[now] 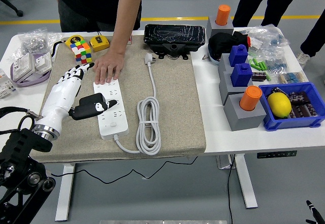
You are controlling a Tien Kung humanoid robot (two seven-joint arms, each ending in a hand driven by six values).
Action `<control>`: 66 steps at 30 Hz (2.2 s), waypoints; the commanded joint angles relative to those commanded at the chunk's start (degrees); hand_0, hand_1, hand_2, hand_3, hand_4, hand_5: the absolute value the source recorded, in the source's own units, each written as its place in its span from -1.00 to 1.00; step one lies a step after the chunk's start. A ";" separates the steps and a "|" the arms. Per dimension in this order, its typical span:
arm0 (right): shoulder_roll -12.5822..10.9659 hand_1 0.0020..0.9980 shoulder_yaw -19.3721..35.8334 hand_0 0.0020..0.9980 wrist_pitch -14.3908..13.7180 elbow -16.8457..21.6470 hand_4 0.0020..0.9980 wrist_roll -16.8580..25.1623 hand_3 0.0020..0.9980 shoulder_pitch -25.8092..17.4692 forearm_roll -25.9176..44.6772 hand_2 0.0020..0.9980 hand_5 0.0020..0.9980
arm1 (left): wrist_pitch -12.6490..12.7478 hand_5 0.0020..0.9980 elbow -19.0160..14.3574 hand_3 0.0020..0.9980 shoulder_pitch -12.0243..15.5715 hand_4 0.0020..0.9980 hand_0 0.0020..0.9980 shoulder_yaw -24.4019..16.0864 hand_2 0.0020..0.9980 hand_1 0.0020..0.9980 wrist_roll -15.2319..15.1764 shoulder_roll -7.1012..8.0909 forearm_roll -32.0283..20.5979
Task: Pick up the plug,place it near the board,insert it into the board,press the button
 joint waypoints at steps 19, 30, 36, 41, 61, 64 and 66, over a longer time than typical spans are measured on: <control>-0.26 0.52 0.23 0.63 0.00 0.00 1.00 0.00 0.55 0.40 0.00 0.47 1.00 | -20.33 -1.00 -2.66 0.96 1.34 0.08 -0.64 2.69 -0.69 -0.88 9.85 3.16 4.91; -0.41 0.52 0.32 0.64 0.00 0.00 1.00 0.04 0.55 0.50 -0.05 0.47 1.00 | -22.05 -1.00 -2.66 0.99 1.62 0.00 -0.69 6.65 -0.73 -0.93 10.35 5.06 0.69; -0.39 0.52 0.52 0.63 -0.01 0.00 1.00 0.04 0.55 0.47 -0.20 0.47 1.00 | -22.63 -1.00 -2.66 0.98 1.09 0.06 -0.69 7.92 -0.73 -0.93 10.57 5.16 0.21; -0.35 0.52 0.59 0.63 0.00 0.00 1.00 0.05 0.55 0.38 -0.27 0.47 1.00 | -23.19 -1.00 -2.66 0.96 1.06 0.09 -0.69 7.77 -0.73 -0.93 10.67 5.07 0.16; -0.13 0.52 0.60 0.63 -0.08 0.00 1.00 0.07 0.56 0.01 -0.22 0.47 1.00 | -23.52 -1.00 -2.66 0.90 1.38 0.18 -0.69 8.53 -0.72 -0.93 9.77 5.27 -0.23; -0.13 0.52 0.47 0.63 -0.07 0.00 1.00 0.10 0.55 -0.06 -0.12 0.47 1.00 | -23.17 -1.00 -2.66 0.89 1.43 0.16 -0.69 8.50 -0.72 -0.93 9.52 5.21 -0.20; -0.14 0.52 0.57 0.63 -0.07 0.00 1.00 0.05 0.55 -0.11 -0.23 0.47 1.00 | -23.04 -1.00 -2.66 0.89 1.39 0.16 -0.69 8.45 -0.72 -0.93 9.40 5.19 -0.17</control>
